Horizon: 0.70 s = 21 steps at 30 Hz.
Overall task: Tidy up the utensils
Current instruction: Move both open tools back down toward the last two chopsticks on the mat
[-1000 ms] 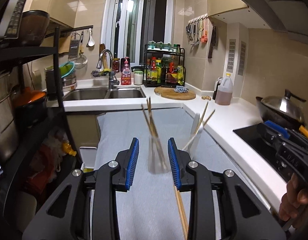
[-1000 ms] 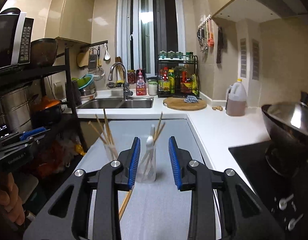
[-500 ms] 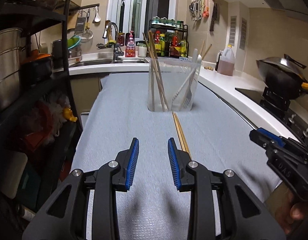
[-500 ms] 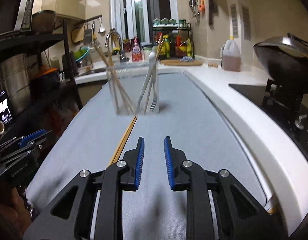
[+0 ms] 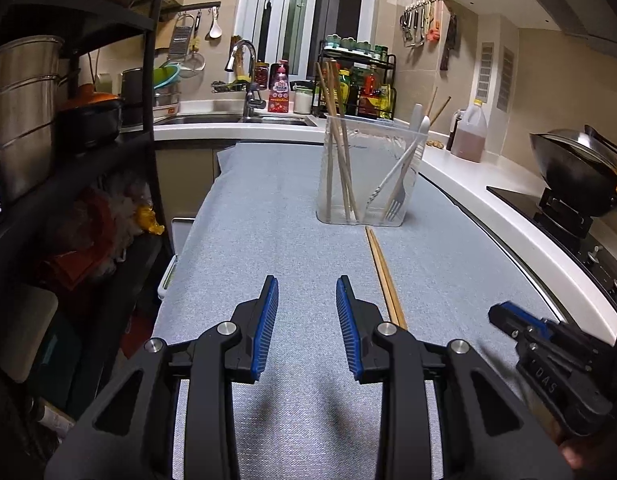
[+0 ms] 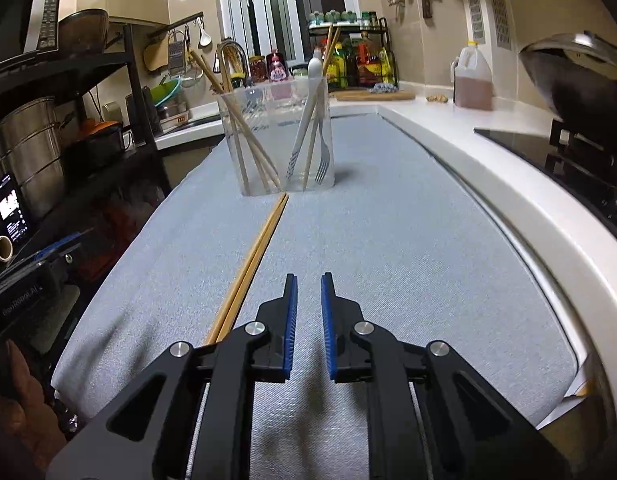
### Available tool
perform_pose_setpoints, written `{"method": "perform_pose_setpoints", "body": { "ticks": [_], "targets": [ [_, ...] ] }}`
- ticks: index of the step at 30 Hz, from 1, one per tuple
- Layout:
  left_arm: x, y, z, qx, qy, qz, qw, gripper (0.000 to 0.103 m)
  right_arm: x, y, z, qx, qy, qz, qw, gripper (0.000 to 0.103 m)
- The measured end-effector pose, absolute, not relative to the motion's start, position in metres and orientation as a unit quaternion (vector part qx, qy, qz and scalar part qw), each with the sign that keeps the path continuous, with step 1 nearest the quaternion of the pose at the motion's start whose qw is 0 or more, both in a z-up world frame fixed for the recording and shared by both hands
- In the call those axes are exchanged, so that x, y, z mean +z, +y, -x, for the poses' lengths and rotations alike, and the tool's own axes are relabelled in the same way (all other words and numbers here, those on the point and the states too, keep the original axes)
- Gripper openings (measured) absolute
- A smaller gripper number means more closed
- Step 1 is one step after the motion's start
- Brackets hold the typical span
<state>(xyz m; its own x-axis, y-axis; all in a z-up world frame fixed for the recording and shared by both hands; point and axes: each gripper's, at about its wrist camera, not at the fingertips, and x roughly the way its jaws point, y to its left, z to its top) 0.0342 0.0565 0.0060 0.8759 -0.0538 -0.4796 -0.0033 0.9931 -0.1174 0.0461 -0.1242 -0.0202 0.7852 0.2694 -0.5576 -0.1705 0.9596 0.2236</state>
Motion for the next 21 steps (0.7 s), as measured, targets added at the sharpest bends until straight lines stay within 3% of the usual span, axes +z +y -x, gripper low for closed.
{"method": "perform_pose_setpoints", "body": {
  "ticks": [14,21],
  "targets": [
    [0.009,0.064,-0.034,0.002,0.247,0.067,0.967,0.029,-0.043,-0.063,-0.071,0.171,0.390,-0.067,0.902,0.015],
    [0.011,0.067,-0.033,0.005,0.245,0.072,0.967,0.030,-0.041,-0.063,-0.069,0.145,0.395,-0.046,0.906,0.016]
  ]
}}
